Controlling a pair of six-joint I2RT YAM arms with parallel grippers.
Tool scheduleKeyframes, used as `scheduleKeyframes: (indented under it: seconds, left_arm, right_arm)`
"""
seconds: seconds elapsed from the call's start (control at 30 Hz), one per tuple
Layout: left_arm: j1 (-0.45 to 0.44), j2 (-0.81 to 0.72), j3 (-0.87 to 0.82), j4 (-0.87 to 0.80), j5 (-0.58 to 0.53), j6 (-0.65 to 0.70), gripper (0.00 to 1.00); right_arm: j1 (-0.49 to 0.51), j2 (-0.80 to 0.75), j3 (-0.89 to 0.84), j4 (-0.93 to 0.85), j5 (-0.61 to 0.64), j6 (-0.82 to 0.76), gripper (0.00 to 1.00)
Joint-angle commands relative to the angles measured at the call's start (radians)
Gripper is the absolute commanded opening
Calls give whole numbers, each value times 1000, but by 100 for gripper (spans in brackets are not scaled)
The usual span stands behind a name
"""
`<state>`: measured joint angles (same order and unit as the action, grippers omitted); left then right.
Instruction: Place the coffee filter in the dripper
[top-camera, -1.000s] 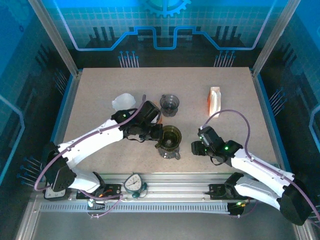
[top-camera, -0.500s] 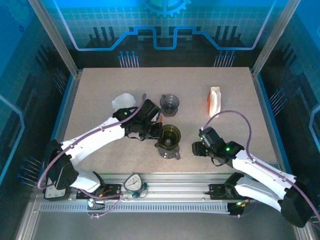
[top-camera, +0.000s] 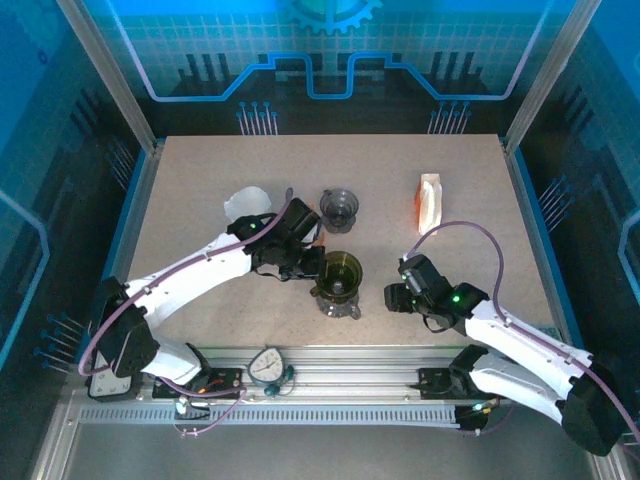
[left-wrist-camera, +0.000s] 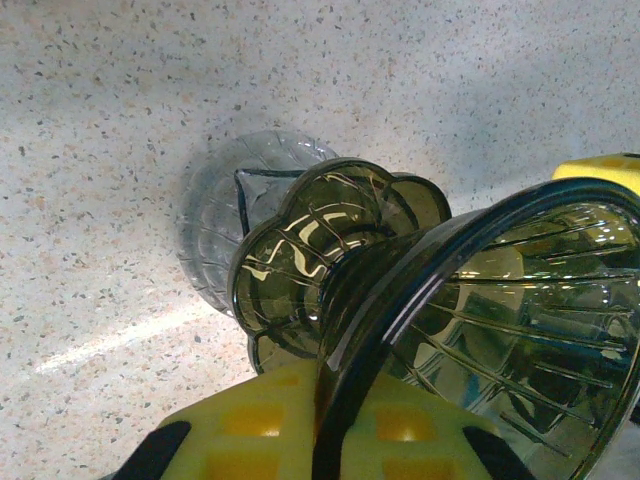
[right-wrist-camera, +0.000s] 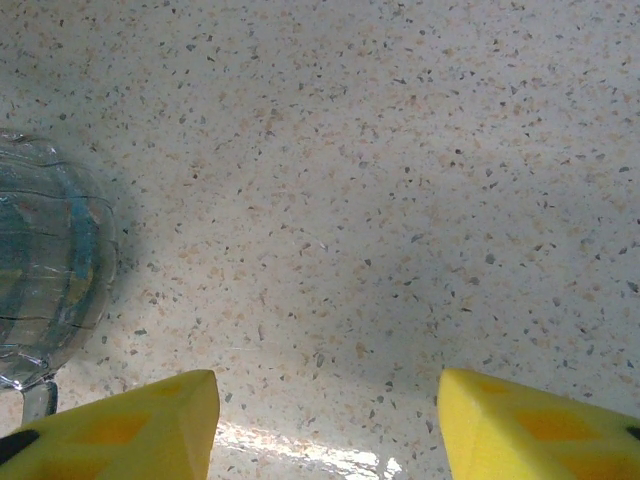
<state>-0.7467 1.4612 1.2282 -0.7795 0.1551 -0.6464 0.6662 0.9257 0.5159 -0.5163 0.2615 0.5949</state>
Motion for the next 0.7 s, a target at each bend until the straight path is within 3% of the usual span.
scheduleKeyframes:
  seconds: [0.0, 0.37, 0.67]
  left_arm:
    - [8, 11, -13, 4, 23, 25, 5]
    - [8, -41, 3, 21, -6, 22, 53]
    - [11, -234, -64, 116, -130, 29, 99]
  right_arm:
    - [-12, -11, -12, -18, 9, -3, 62]
    - [-12, -22, -8, -25, 5, 0, 65]
    - [-46, -17, 11, 7, -8, 6, 66]
